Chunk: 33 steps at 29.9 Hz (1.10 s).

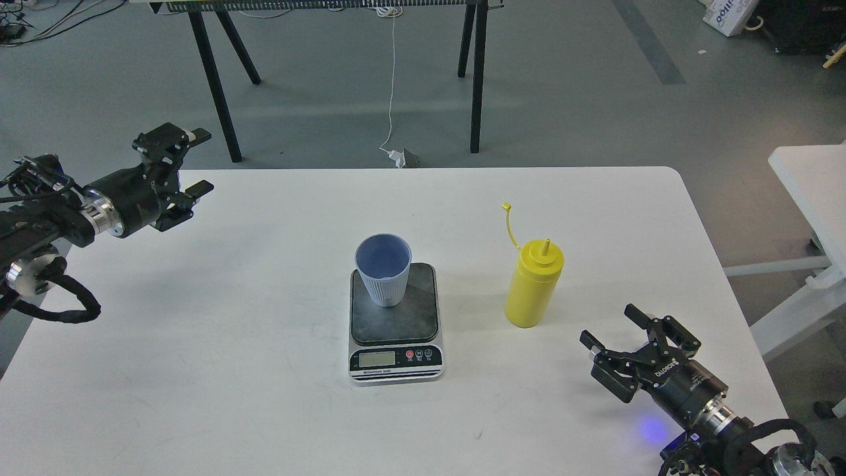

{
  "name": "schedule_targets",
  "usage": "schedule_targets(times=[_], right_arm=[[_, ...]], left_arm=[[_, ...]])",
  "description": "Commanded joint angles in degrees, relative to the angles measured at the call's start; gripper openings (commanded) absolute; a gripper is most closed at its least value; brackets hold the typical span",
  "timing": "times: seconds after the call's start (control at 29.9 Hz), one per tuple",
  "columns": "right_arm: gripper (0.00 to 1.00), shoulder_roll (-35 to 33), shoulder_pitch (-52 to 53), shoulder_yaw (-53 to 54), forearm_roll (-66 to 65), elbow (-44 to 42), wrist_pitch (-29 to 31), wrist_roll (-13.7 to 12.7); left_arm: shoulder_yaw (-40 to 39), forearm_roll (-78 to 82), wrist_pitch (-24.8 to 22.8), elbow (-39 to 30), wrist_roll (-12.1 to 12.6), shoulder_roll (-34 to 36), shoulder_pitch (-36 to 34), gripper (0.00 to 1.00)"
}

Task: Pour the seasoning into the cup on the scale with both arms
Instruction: 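Move the right gripper low toward the yellow squeeze bottle, then grasp the yellow squeeze bottle with the right gripper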

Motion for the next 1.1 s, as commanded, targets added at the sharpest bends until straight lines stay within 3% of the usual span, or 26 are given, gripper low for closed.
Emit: schedule_targets(times=[0.0,0.53,1.07], right_arm=[[0.98,3.6,3.8,-1.5,-1.3,-4.3,0.0,0.0],[0.99,12.7,12.5,-3.4,-7.7,-17.3,0.0,0.0],[0.96,17.0,18.8,-3.5,-8.5,-22.5,0.0,0.0]], left_arm=[[0.0,0.0,0.0,0.0,0.0,0.0,0.3,0.99],[0.0,0.1,0.0,0.0,0.0,-0.3,1.7,0.99],[0.0,0.1,0.0,0.0,0.0,-0.3,1.9,0.99]])
